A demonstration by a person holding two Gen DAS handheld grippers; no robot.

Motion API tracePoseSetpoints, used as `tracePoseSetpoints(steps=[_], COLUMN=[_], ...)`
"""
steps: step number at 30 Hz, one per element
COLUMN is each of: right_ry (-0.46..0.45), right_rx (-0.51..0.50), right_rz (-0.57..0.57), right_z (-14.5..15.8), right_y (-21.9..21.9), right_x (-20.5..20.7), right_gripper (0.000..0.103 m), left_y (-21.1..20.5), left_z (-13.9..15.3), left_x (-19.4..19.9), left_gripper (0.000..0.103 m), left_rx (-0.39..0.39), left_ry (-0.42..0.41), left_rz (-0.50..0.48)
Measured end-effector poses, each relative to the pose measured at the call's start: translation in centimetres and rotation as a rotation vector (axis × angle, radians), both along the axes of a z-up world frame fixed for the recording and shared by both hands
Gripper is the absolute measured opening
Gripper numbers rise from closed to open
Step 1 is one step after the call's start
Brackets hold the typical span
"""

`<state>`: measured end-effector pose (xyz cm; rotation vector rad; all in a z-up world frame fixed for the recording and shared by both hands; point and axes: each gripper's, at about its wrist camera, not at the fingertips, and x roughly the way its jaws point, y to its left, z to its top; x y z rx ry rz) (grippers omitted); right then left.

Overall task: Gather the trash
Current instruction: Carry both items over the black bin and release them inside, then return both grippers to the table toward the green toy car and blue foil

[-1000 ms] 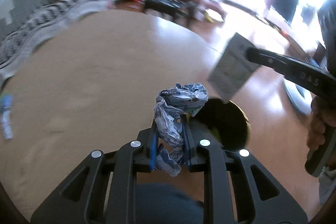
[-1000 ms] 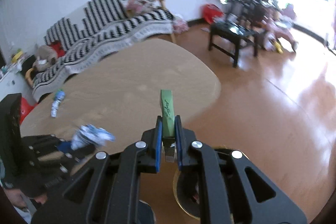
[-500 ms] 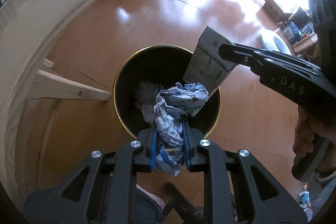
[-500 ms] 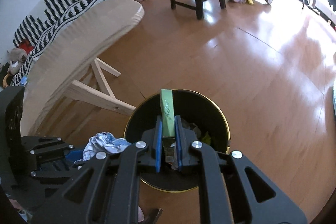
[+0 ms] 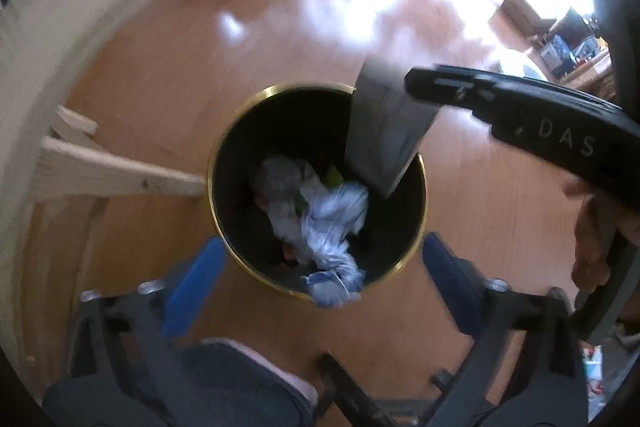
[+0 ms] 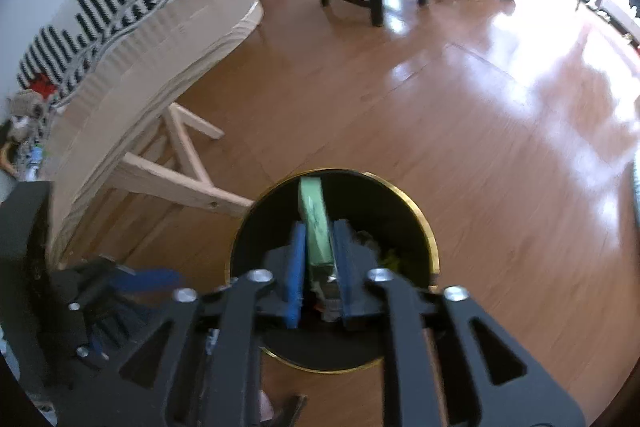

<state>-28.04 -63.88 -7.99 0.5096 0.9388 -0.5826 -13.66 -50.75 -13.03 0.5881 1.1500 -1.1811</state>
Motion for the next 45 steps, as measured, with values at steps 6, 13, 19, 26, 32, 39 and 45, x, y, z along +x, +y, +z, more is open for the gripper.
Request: tracePoseSetpoints(steps=[6, 13, 19, 26, 32, 39, 45], right_ry=[-0.099, -0.16, -0.111, -0.066, -0.029, 0.023, 0.065], right_rx=[-0.125, -0.162, -0.146, -0.117, -0.09, -0.125, -0.179], right_rz=[-0.091, 0.0, 0.226, 0.472, 0.683, 0.777, 0.708], right_z=[4.7, 7.7, 7.3, 7.4, 6.0, 3.6, 1.3], right_y=[-0.7, 2.6, 10.9, 24.3, 36.4, 45.7, 44.9], right_x=[-1.3, 3.4, 13.4, 25.9, 36.3, 45.8, 50.0], right_gripper=[0.096, 0.096, 0.096, 0.096, 0.096, 0.096, 0.096], left_y=[1.4, 10.0, 22.8, 39.6, 49.8, 54.5, 53.5], left_z=[2.2, 10.2, 13.2, 12.7, 12.2, 10.7, 9.4], left_x=[1.3, 7.5, 15.1, 21.7, 23.5, 26.3, 28.8], left_gripper=[0.097, 0.097, 0.097, 0.097, 0.097, 0.097, 0.097], left_rx=[0.032, -0.179, -0.178, -0.08, -0.004, 0.023, 0.034], left_ry=[0.047, -0.045, -0.195, -0.241, -0.267, -0.237, -0.227], left_rz=[0.004, 0.243, 0.575, 0.912, 1.067, 1.132, 1.099])
